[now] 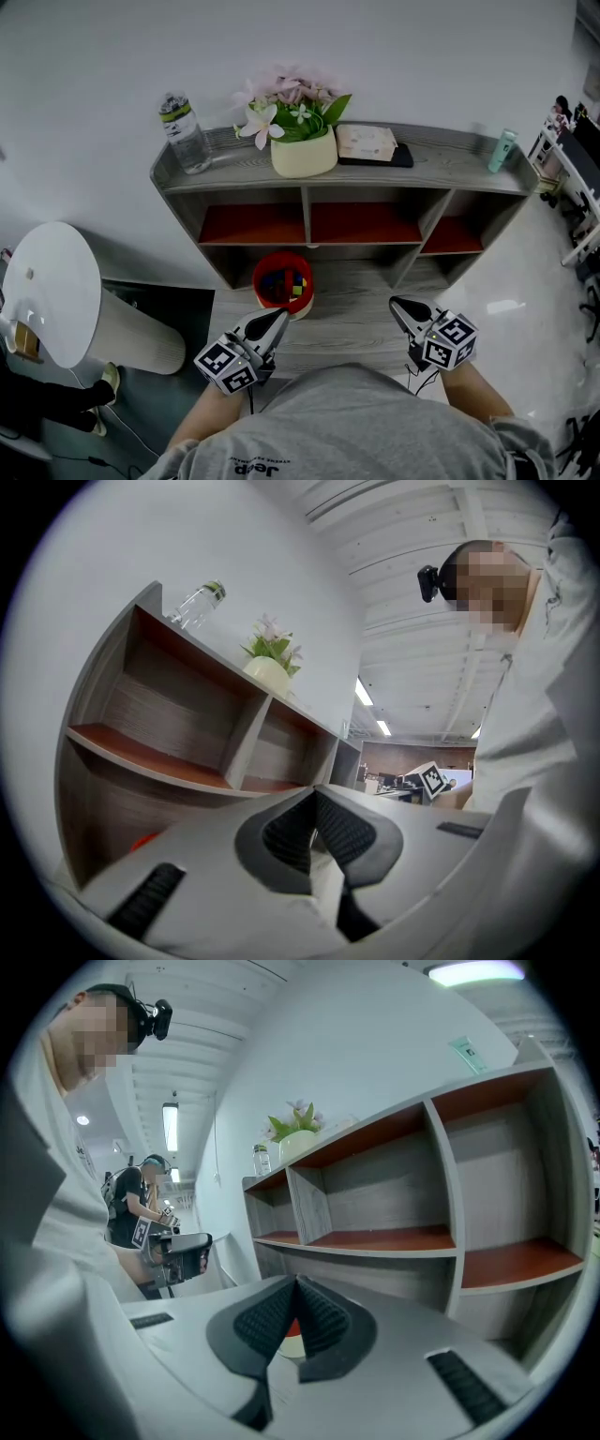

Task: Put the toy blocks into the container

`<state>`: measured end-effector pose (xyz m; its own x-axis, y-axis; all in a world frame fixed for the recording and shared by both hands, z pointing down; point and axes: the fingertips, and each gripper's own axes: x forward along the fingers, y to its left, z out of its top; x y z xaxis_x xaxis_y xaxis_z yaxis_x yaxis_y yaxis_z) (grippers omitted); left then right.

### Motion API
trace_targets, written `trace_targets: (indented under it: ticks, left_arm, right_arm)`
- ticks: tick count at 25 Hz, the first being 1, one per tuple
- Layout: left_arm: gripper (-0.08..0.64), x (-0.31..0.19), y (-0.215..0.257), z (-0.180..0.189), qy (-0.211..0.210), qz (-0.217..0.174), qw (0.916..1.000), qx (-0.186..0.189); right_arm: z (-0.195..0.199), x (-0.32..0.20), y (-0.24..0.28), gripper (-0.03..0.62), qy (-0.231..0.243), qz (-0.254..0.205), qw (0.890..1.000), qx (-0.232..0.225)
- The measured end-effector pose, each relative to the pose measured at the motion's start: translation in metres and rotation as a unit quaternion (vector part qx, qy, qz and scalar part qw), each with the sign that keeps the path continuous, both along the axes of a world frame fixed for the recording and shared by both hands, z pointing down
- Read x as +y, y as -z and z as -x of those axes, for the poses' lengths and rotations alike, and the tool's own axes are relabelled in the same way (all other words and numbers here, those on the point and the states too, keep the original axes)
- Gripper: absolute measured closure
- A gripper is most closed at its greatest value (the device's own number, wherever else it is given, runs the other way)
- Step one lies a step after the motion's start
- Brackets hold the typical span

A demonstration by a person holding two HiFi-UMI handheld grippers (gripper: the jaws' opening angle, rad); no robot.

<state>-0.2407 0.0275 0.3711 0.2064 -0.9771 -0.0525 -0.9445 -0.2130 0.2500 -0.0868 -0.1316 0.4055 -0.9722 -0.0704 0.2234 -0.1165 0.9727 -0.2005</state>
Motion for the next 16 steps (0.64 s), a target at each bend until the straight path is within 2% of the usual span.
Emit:
trace_targets:
  ticks: [11, 16]
  left_arm:
    - [0.549, 0.0012, -0.0037, -0.0016, -0.005, 0.009, 0.9999, -0.006]
    - [0.549, 0.0008, -0.0063, -0.0020, -0.003, 0.012, 0.9999, 0.007]
  right_arm:
    - [0.0014, 0.0018, 0.0021, 0.576, 0.010, -0.004, 1.000, -0.001]
    - [0.0009, 0.0020, 0.0035, 0.577, 0.012, -0.005, 1.000, -0.004]
